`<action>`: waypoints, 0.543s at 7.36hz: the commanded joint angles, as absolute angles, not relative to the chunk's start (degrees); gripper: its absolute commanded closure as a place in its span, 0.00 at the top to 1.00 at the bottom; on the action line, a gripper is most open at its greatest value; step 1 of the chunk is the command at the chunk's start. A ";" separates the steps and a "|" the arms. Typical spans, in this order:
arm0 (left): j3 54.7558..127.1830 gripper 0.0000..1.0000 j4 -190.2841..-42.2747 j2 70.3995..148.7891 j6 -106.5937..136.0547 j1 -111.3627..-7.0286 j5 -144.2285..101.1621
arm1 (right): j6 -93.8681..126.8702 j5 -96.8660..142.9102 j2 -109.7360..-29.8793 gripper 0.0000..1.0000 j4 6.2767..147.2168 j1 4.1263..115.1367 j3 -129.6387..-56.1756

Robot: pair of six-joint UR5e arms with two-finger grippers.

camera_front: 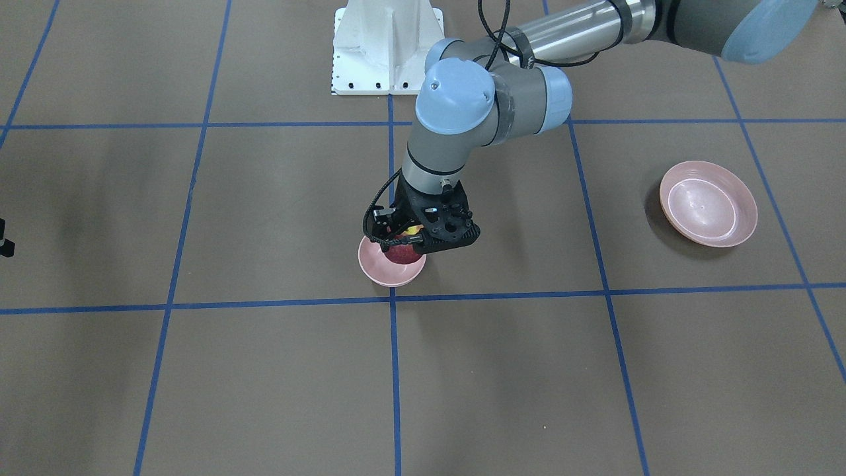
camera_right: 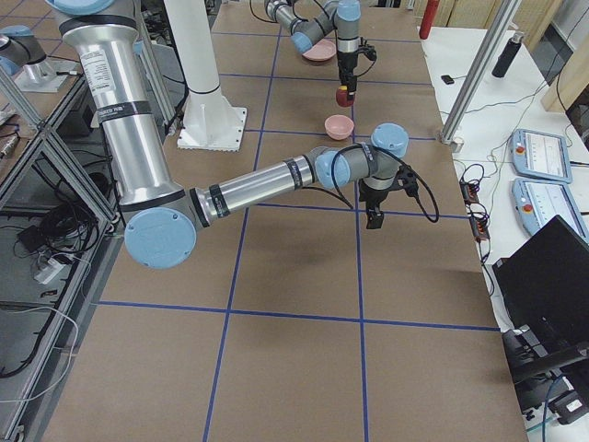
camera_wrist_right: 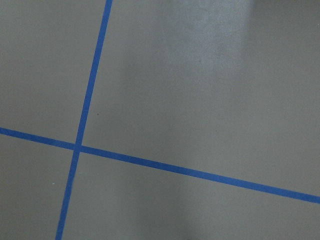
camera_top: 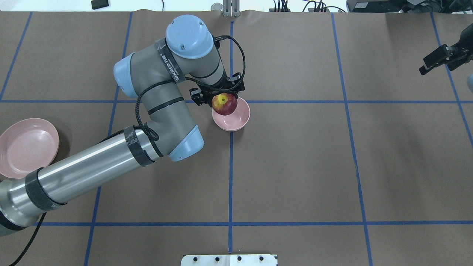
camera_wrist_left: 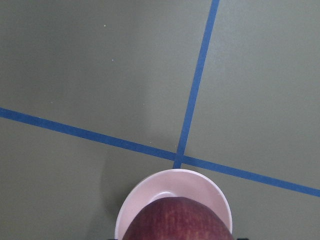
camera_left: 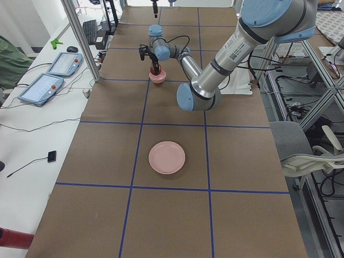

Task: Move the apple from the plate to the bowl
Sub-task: 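Lower the apple into the pink bowl with the left gripper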

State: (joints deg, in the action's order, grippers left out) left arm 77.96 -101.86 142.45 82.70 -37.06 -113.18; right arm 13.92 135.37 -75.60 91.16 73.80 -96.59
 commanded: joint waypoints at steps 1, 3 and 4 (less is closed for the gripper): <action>75.16 0.00 -102.66 143.35 82.97 -35.43 -112.94 | 13.89 135.70 -76.37 1.00 91.14 73.83 -97.64; 72.79 0.00 -102.74 144.40 82.97 -35.16 -112.94 | 14.33 135.35 -76.46 1.00 91.32 73.83 -98.79; 72.08 0.00 -102.83 144.58 82.88 -35.16 -112.94 | 14.33 135.44 -76.64 1.00 91.75 73.92 -98.62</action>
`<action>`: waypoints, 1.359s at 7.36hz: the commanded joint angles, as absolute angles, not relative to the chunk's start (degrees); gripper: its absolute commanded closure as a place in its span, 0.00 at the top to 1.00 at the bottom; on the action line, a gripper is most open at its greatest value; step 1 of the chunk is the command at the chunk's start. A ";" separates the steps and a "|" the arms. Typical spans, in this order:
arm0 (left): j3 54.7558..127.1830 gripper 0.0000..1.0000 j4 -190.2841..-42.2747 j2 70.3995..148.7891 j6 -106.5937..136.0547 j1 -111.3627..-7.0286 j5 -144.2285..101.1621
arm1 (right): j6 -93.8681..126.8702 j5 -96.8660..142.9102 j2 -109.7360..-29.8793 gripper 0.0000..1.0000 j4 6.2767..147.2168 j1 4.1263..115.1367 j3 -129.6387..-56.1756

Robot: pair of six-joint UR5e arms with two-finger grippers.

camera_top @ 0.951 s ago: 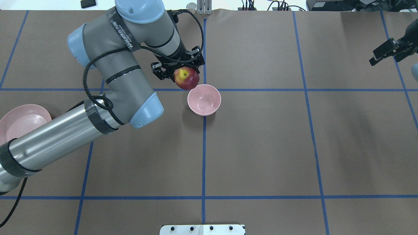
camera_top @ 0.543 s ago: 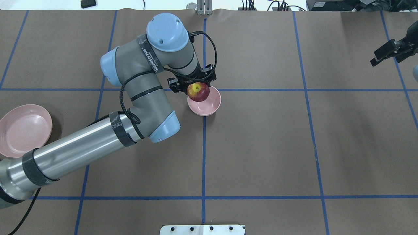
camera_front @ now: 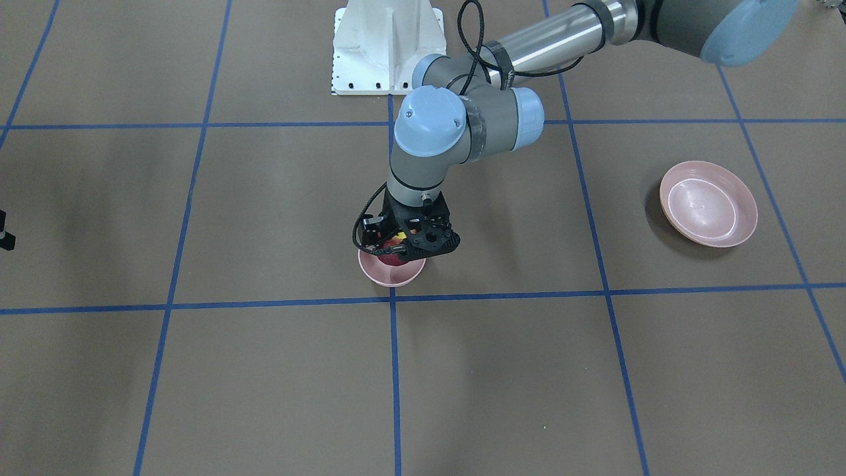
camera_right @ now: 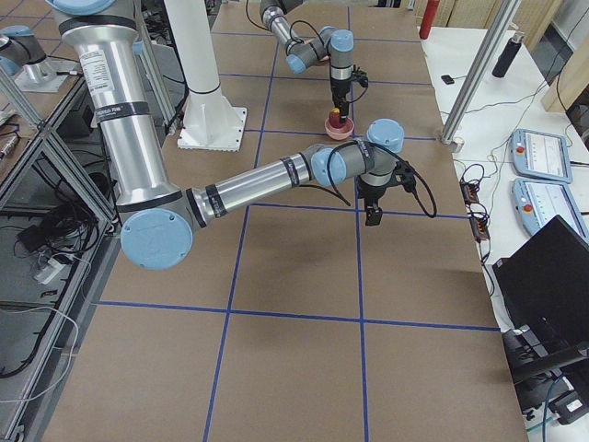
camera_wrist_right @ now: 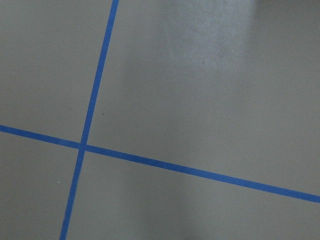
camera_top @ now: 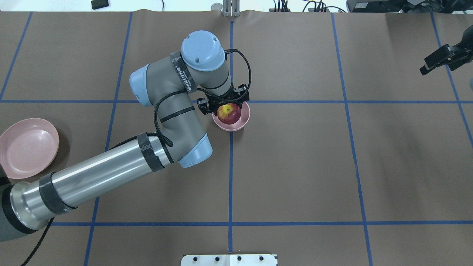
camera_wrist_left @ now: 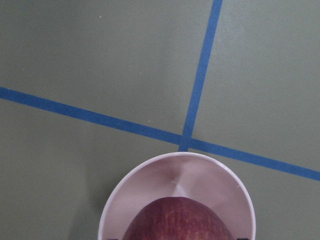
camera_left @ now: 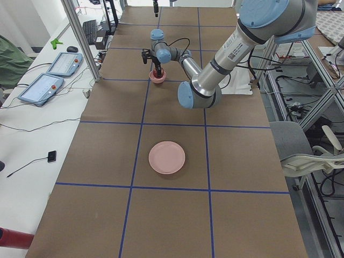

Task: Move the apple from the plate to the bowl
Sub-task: 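Lower the apple into the pink bowl with the left gripper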

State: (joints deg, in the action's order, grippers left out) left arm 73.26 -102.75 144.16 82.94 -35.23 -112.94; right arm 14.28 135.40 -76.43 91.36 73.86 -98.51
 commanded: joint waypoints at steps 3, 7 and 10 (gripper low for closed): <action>69.88 0.14 -104.94 144.93 83.14 -35.16 -112.94 | 14.33 135.35 -76.90 1.00 91.85 73.92 -98.70; 74.59 0.98 -103.37 144.06 82.53 -35.42 -112.76 | 14.33 135.35 -76.73 1.00 91.85 73.92 -98.61; 88.80 0.98 -90.83 139.60 76.17 -40.49 -113.20 | 14.33 135.26 -76.81 1.00 91.67 74.18 -98.44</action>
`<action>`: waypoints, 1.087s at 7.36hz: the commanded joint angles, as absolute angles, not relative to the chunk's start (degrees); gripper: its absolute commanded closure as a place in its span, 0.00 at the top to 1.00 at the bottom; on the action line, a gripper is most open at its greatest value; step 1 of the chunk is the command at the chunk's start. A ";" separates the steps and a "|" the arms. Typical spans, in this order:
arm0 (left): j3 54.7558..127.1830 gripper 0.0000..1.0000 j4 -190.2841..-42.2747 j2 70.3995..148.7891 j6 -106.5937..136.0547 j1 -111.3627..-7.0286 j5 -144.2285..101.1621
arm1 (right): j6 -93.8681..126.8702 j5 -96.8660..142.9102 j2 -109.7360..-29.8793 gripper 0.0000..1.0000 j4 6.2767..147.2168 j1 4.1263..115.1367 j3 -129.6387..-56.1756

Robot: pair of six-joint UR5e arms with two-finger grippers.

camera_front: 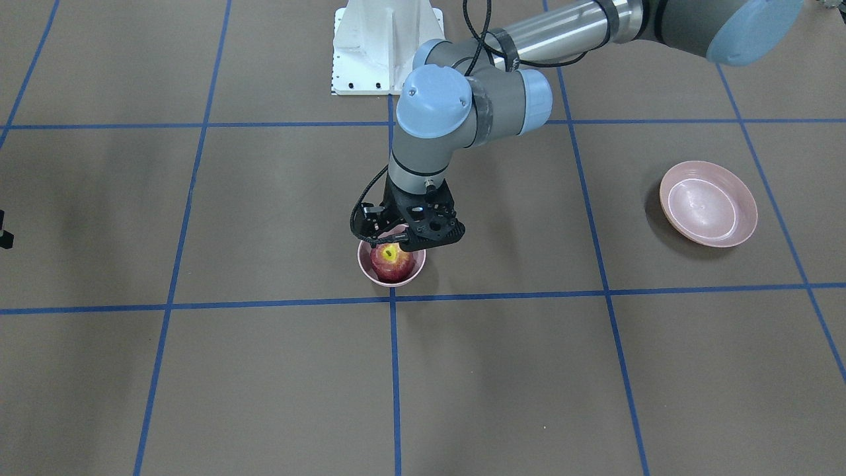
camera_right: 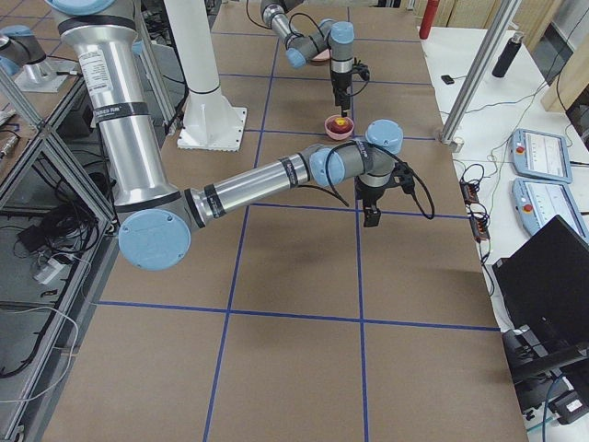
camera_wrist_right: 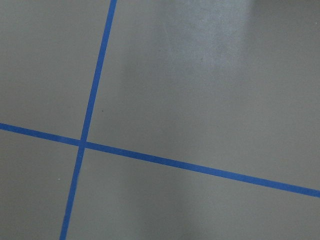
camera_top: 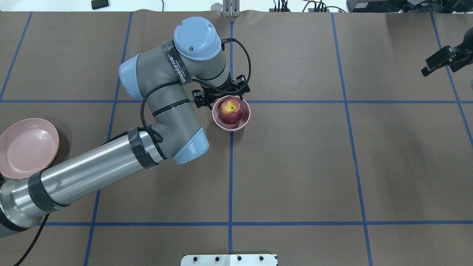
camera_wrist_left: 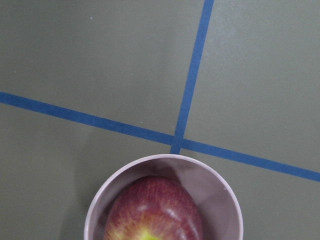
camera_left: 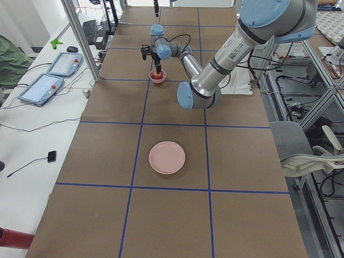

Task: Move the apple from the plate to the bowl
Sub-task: 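Open the left gripper and withdraw the left arm from the bowl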

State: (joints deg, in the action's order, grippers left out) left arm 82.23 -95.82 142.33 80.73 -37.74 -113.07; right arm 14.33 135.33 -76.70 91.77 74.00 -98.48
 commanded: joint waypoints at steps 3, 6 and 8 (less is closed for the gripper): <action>103.00 0.98 -88.94 117.06 40.01 -55.75 -116.25 | 13.54 133.51 -79.36 1.00 91.14 75.93 -97.48; 99.95 0.98 -90.70 104.61 16.51 -73.16 -123.56 | 0.76 133.68 -81.73 1.00 91.75 81.62 -94.77; 95.13 0.98 -90.87 99.61 -3.13 -84.58 -129.37 | -4.28 134.56 -85.23 1.00 91.50 87.25 -93.25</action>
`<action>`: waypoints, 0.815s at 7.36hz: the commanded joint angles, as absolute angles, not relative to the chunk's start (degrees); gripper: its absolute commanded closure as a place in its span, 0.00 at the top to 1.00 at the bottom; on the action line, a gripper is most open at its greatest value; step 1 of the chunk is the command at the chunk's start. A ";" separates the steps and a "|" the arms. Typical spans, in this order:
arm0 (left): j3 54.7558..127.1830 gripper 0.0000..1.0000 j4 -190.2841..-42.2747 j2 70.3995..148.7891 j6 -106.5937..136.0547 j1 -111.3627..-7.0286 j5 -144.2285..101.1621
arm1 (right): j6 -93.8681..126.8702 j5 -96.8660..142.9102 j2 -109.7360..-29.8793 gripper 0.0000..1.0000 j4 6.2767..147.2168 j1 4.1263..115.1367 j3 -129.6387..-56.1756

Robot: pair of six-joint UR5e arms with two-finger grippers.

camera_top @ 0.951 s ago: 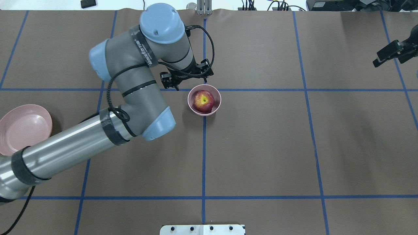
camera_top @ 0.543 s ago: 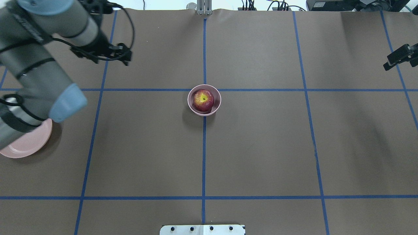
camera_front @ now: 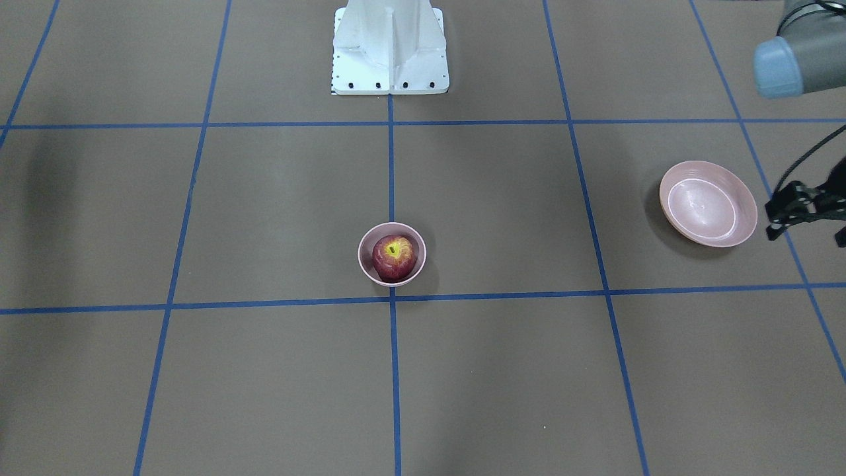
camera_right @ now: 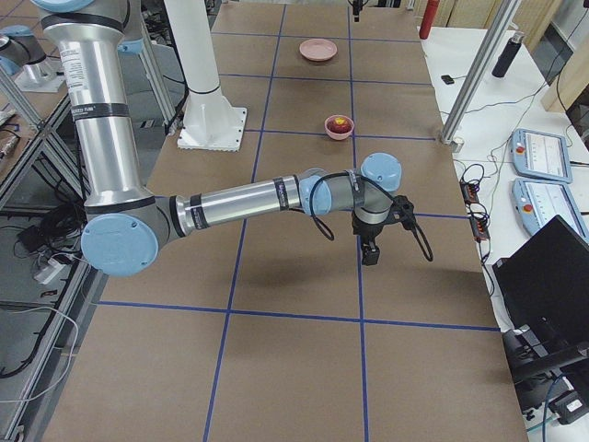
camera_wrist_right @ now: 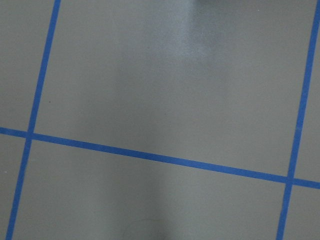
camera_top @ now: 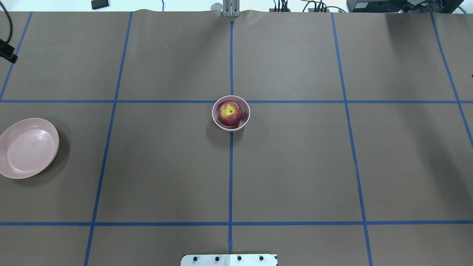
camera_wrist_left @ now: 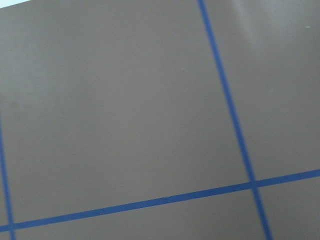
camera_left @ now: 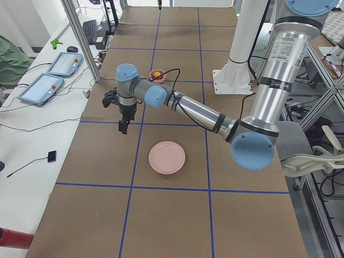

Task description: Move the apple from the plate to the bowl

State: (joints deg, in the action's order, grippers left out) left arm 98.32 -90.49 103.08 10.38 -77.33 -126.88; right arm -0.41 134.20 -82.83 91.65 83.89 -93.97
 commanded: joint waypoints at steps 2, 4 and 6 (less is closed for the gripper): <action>93.61 0.98 -91.83 93.55 -17.20 -88.42 -128.42 | -4.48 135.17 -88.40 1.00 91.85 90.60 -94.21; 89.76 0.98 -93.25 91.33 -17.40 -88.51 -126.48 | -4.48 134.30 -89.47 1.00 91.85 90.70 -93.52; 83.85 0.98 -96.30 90.97 -16.97 -90.51 -126.65 | -4.22 134.21 -90.35 1.00 91.84 91.49 -93.60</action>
State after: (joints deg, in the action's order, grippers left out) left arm 86.46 -94.13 91.34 -17.17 -88.93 -126.69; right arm -4.43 134.28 -89.93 91.77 90.98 -93.59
